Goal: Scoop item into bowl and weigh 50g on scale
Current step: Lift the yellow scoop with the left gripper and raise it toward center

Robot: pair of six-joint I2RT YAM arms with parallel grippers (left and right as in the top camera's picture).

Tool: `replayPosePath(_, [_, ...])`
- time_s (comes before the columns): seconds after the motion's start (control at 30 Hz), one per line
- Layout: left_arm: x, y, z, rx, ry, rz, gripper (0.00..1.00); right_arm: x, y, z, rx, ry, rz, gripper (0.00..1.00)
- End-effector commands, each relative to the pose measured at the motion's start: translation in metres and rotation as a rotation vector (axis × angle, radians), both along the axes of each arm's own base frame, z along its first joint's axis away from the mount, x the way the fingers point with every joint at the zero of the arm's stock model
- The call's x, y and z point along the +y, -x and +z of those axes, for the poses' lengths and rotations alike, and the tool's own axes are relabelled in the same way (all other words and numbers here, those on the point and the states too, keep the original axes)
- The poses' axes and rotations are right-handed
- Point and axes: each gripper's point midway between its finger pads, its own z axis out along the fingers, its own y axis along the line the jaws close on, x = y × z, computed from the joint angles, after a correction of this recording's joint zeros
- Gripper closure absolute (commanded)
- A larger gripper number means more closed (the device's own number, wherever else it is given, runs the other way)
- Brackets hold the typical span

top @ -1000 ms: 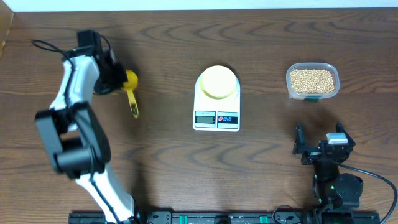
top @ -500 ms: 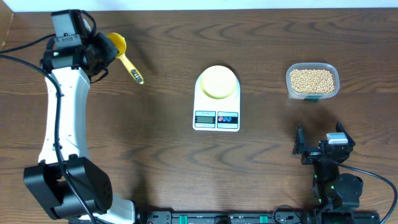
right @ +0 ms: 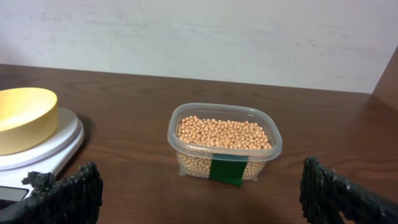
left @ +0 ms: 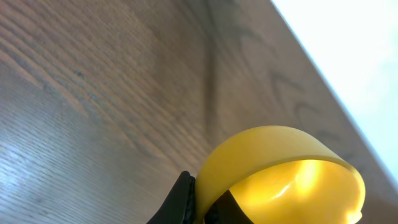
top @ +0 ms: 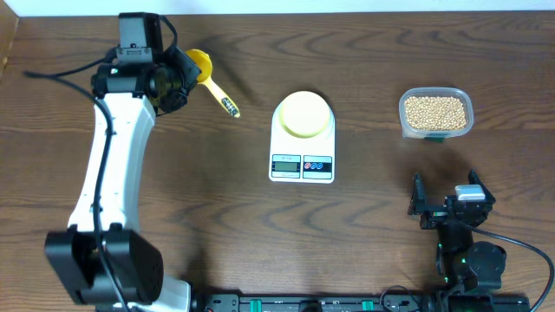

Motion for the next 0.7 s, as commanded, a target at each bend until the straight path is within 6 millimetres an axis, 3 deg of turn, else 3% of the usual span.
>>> replayPosePath(0.0, [0.000,0.014,0.061,-0.127,0.094,0.116,0.93,0.002,0.000,0.000,-0.002,0.008,0.007,0.01])
replayPosePath(0.1, [-0.006,0.029,0.084,-0.165,0.140,0.150,0.93,0.002,0.000,0.000,-0.002,0.008,0.007,0.01])
replayPosePath(0.23, [-0.016,0.042,0.097,-0.169,0.203,0.192,0.93,0.002,0.000,0.000,-0.002,0.008,0.007,0.01])
replayPosePath(0.37, [-0.024,0.044,0.093,-0.144,0.224,0.200,0.92,0.005,0.000,0.011,-0.048,-0.001,0.026,0.01])
replayPosePath(0.53, [-0.037,0.042,0.086,-0.127,0.225,0.170,0.93,0.011,0.000,0.011,-0.045,-0.041,0.060,0.01])
replayPosePath(0.67, [-0.047,0.039,0.080,-0.112,0.224,0.147,0.92,0.032,0.003,0.030,-0.104,-0.167,0.180,0.01])
